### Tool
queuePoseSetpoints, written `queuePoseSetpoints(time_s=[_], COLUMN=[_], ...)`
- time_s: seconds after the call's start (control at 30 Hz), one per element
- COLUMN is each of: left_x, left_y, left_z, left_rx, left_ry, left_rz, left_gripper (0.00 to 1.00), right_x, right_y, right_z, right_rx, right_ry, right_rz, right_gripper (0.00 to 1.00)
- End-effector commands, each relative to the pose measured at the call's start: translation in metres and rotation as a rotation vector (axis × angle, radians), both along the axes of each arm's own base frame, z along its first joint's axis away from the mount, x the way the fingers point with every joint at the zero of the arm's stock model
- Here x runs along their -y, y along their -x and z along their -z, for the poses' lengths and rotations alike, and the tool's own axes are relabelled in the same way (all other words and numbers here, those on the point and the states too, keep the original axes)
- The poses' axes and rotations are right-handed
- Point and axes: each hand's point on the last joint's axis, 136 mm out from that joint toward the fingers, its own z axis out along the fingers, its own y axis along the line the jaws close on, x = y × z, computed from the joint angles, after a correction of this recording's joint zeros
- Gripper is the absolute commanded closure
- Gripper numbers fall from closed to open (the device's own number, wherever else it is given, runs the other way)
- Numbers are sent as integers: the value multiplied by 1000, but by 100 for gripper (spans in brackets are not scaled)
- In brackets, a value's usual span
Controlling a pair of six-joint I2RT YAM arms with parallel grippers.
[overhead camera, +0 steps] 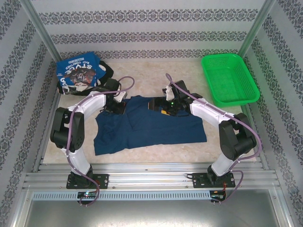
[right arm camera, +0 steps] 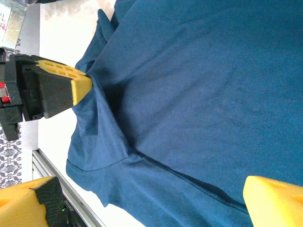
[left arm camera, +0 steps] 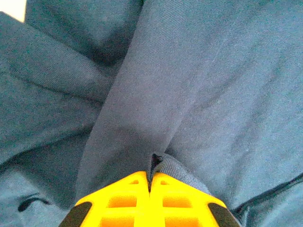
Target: Fold and stack the t-shirts
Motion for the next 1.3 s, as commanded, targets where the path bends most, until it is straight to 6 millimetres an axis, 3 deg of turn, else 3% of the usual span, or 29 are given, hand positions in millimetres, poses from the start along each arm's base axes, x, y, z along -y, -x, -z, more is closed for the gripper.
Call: queuePoseSetpoints(time_s=[0.0,0.13,0.17,0.23,0.3,0.47,0.57,0.67,0.8,1.03,1.27], left_x=[9,13,13,13,11,-9,-39,-61,-81,-90,-86], left_y=[-18,-32,-36,-42,-47,-41,-18,8,40,53,46], left_z=[-2,-4,-5,-5,-11,-67,-76,-62,-28,11,27], left_rx=[62,109,118,114,120,208,164,92,-21,-107,-125], left_ry=[-16,-2,-1,2,8,59,114,117,182,285,327], left_rz=[39,2,-15,-46,-101,-289,-452,-538,-671,-795,-829], left_gripper=[94,86,78,51,43,25,26,29,34,43,51], right_x=[-1,-2,-3,-4,-5,-6,-5,-6,-5,5,12], right_y=[1,2,2,2,1,1,3,5,8,17,20], right_z=[5,6,6,7,6,3,5,3,-6,-13,-12], right_rx=[-29,-35,-35,-41,-42,-34,-37,-29,-2,13,11], right_ry=[2,9,9,12,11,13,13,-1,-10,1,9], right_rz=[-4,-10,-14,-15,-19,-30,-33,-42,-57,-66,-46], right_gripper=[2,2,2,2,2,2,2,2,2,2,2])
